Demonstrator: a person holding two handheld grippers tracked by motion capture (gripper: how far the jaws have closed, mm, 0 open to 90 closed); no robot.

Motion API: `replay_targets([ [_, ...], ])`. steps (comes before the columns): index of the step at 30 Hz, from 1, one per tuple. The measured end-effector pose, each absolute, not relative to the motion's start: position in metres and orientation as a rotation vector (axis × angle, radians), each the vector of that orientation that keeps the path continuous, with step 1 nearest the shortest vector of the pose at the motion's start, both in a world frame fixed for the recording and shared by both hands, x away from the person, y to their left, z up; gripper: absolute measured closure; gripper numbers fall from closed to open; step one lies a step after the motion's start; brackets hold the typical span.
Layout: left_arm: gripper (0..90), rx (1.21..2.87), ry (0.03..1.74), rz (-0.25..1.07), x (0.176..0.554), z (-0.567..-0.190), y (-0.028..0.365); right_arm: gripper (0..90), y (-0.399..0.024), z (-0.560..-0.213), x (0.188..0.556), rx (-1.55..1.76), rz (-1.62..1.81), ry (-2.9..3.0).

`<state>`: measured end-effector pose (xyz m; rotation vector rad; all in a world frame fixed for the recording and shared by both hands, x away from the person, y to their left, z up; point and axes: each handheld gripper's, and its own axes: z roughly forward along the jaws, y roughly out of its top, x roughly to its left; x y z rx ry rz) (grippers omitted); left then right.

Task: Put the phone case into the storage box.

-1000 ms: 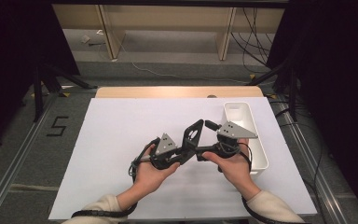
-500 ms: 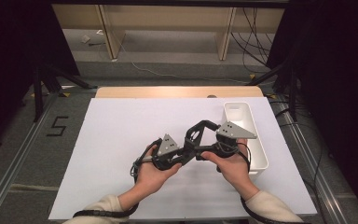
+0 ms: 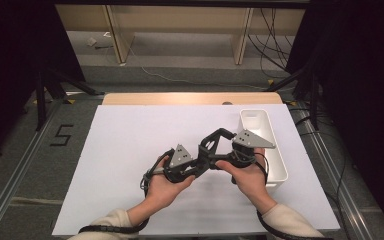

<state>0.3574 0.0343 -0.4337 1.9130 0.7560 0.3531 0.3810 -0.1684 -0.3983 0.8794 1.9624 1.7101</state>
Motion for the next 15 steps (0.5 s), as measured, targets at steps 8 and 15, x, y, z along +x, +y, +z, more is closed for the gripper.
replay_targets([
  [8,79.9,1.911,0.754,0.354,0.3572,-0.4333,0.0343,8.5,-0.1681,-0.3988,0.3814,0.895,1.714,1.956],
  [15,79.9,1.909,0.753,0.355,0.3572,-0.4332,0.0342,11.9,-0.1674,-0.3991,0.3811,0.896,1.716,1.946],
])
